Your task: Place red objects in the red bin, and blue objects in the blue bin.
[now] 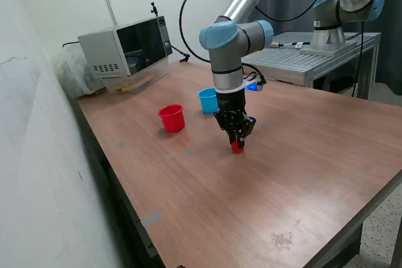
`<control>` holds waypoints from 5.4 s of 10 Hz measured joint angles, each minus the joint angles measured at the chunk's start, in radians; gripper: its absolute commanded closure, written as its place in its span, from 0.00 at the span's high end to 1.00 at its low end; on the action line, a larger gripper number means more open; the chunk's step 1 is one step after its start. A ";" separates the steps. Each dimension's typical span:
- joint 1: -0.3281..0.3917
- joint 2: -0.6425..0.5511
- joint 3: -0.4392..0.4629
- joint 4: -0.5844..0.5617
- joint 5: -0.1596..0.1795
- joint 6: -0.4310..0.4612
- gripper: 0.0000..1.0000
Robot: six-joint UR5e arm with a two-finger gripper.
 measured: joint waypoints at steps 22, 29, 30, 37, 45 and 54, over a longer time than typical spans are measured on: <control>-0.289 -0.087 -0.026 -0.054 -0.175 -0.035 1.00; -0.136 -0.572 0.357 0.225 -0.173 0.030 1.00; -0.118 -0.631 0.403 0.257 -0.174 0.057 1.00; -0.045 -0.953 0.712 0.443 -0.171 0.156 1.00; -0.094 -1.086 0.781 0.815 -0.173 0.148 1.00; -0.096 -1.086 0.782 0.820 -0.173 0.148 1.00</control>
